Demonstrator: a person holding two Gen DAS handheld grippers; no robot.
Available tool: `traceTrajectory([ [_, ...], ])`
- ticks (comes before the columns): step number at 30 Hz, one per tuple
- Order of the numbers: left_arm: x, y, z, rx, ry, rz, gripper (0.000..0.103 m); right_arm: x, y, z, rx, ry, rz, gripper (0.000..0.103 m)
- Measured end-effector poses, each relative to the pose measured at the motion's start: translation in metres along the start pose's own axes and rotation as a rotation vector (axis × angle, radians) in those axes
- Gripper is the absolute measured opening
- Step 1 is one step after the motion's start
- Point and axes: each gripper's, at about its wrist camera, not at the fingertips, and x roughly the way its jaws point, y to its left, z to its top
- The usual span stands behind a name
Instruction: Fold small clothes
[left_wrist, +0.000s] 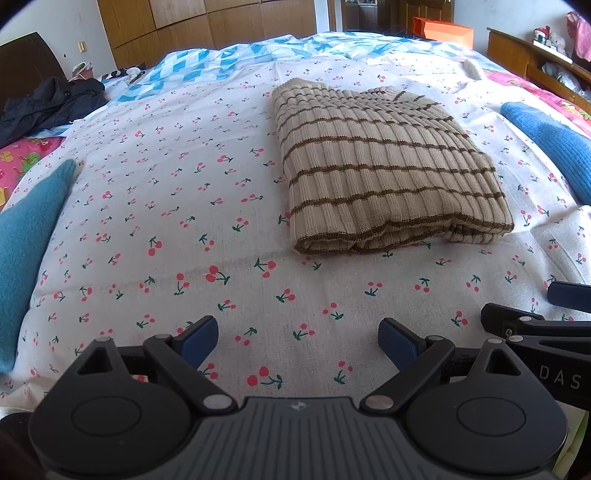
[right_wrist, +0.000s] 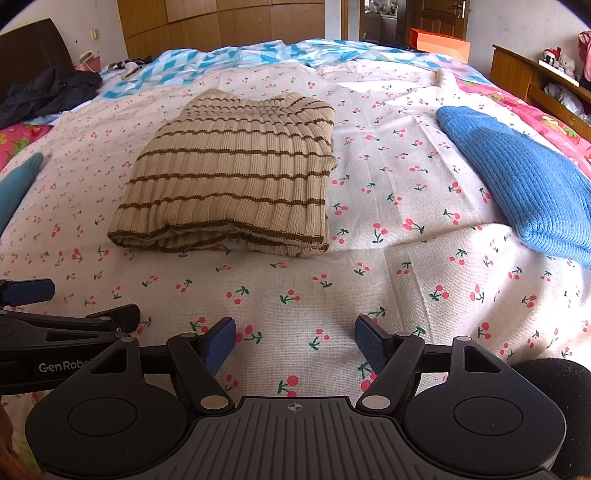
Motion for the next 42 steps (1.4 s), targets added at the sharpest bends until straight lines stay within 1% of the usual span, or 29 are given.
traceTrajectory([
  [7,0.0,-0.001,0.0,-0.001,-0.002,0.008,0.098,0.0,0.0,0.0,0.0,0.002,-0.001,0.072],
  [12,-0.001,0.001,0.001,-0.025,0.003,0.001,0.098,-0.004,0.001,0.001,0.006,0.003,0.004,0.072],
  [27,-0.016,-0.001,0.007,-0.037,0.001,0.007,0.097,-0.02,-0.001,0.007,0.016,0.0,0.006,0.072],
  [34,-0.03,0.0,0.014,-0.051,-0.039,0.013,0.097,-0.035,-0.001,0.012,0.027,-0.041,0.021,0.072],
  [40,-0.03,-0.006,0.011,-0.032,-0.024,0.014,0.097,-0.035,-0.005,0.007,0.034,-0.025,0.015,0.072],
  [42,-0.03,-0.007,0.009,-0.028,-0.033,0.009,0.097,-0.035,-0.007,0.005,0.04,-0.033,0.022,0.072],
])
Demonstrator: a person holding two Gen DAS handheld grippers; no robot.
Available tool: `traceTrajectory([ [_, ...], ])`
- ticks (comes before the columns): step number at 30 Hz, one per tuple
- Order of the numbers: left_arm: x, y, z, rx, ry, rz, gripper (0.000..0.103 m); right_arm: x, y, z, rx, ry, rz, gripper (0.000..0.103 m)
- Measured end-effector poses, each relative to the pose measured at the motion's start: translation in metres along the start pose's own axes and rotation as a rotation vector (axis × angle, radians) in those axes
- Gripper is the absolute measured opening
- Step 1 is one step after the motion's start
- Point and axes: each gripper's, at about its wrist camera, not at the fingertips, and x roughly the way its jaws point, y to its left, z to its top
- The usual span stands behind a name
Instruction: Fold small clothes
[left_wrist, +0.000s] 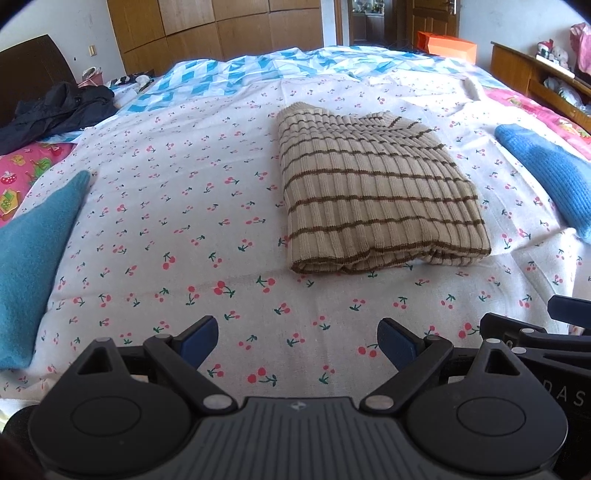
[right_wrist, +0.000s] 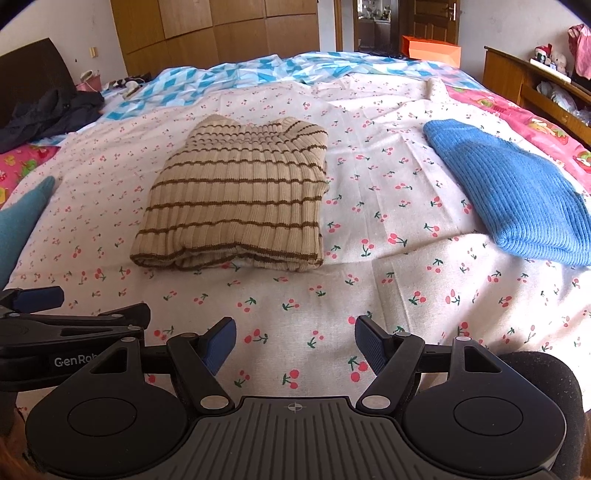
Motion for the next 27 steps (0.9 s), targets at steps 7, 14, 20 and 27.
traceTrajectory([
  [7,0.011,0.001,-0.009,-0.009,0.031,-0.014,0.097,0.009,0.0,-0.008,0.0,0.024,-0.003,0.072],
  [14,0.014,0.001,-0.01,-0.014,0.038,-0.012,0.097,0.012,0.0,-0.01,0.004,0.031,0.0,0.072],
  [20,0.013,0.001,-0.01,-0.019,0.039,-0.014,0.097,0.011,0.0,-0.01,0.004,0.026,0.0,0.072],
  [27,0.012,0.001,-0.01,-0.021,0.04,-0.011,0.097,0.011,0.0,-0.01,0.006,0.024,0.0,0.072],
])
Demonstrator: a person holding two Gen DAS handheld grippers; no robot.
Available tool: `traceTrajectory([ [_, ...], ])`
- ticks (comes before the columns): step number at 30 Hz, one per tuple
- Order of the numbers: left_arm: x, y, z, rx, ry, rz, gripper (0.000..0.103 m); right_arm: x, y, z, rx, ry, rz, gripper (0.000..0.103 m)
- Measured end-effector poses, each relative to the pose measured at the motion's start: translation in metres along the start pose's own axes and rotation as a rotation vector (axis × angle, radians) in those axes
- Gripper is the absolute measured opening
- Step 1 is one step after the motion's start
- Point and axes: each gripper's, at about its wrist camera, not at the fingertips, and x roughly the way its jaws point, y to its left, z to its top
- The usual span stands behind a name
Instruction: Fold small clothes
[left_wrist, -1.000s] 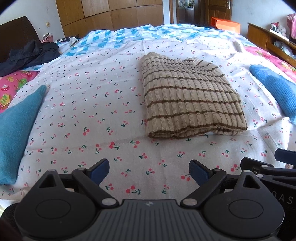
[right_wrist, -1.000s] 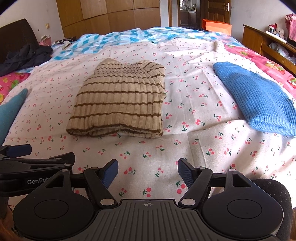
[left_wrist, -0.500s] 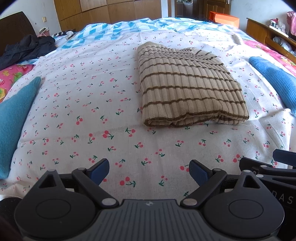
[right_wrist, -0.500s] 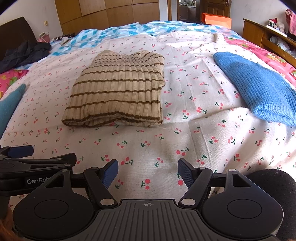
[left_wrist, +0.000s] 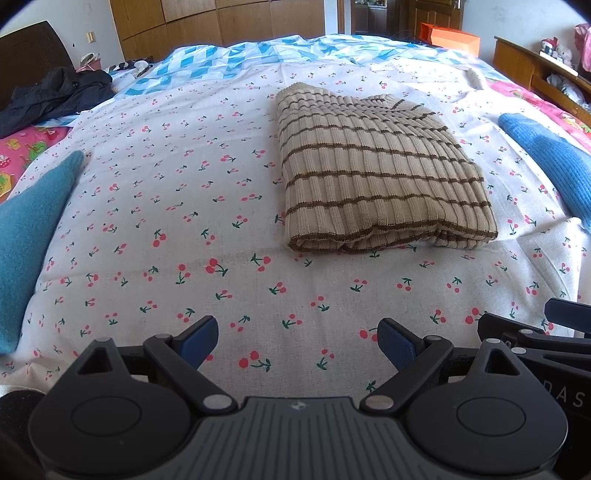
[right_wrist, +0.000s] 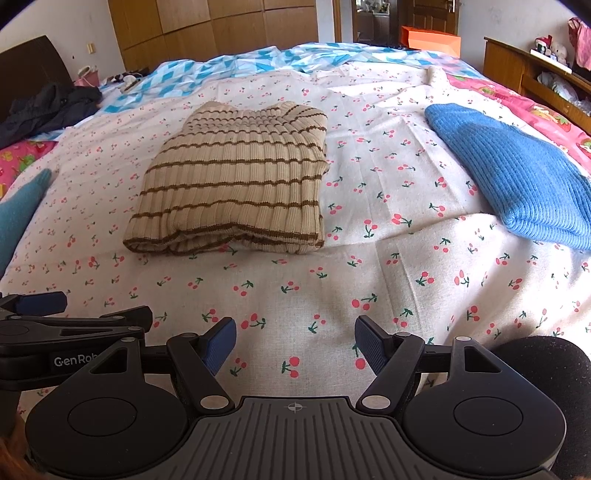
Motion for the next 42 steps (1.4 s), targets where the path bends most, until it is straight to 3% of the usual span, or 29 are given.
traceTrajectory([
  [42,0.0025,-0.0016,0.0007,-0.004,0.017,0.005,0.097,0.0022,-0.0018,-0.0007,0.015,0.012,0.001,0.072],
])
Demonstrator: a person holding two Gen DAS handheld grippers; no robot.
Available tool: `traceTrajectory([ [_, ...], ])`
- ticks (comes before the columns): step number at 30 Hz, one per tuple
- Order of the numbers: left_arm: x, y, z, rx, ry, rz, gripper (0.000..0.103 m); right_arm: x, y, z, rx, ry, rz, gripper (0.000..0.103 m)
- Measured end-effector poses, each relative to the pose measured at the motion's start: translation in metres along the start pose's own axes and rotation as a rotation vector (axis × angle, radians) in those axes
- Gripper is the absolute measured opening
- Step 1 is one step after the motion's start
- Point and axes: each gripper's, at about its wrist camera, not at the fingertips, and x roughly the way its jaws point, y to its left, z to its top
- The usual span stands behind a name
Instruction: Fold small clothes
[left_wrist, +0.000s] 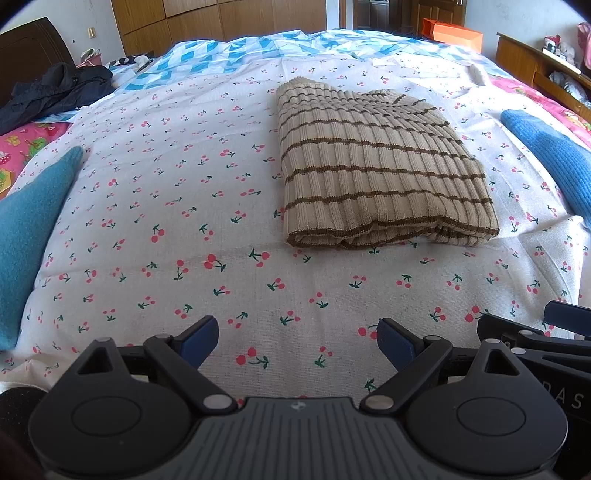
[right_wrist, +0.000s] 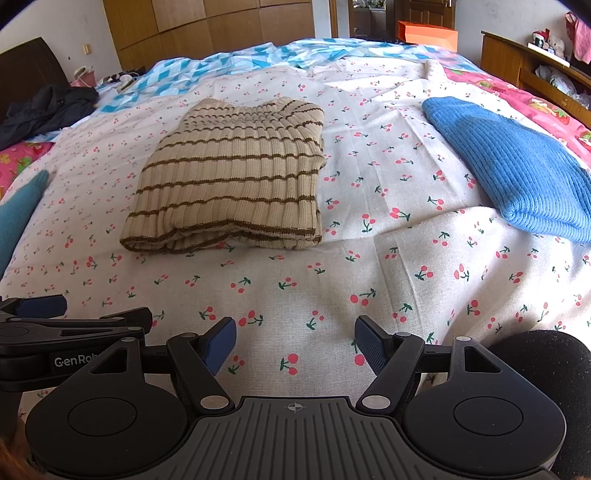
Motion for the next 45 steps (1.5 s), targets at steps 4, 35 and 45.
traceTrajectory([
  [4,0.0005,-0.0004,0.0003,0.001,0.001,0.001,0.097,0.0003,0.0001,-0.0001,0.001,0.002,0.0,0.072],
  [35,0.0015,-0.0013,0.0004,0.004,0.007,-0.004,0.096,-0.0003,0.0011,0.0,0.005,0.002,-0.005,0.072],
  [45,0.0015,-0.0012,0.001,0.004,0.008,-0.005,0.096,0.0001,0.0011,0.0001,0.005,0.001,-0.006,0.072],
])
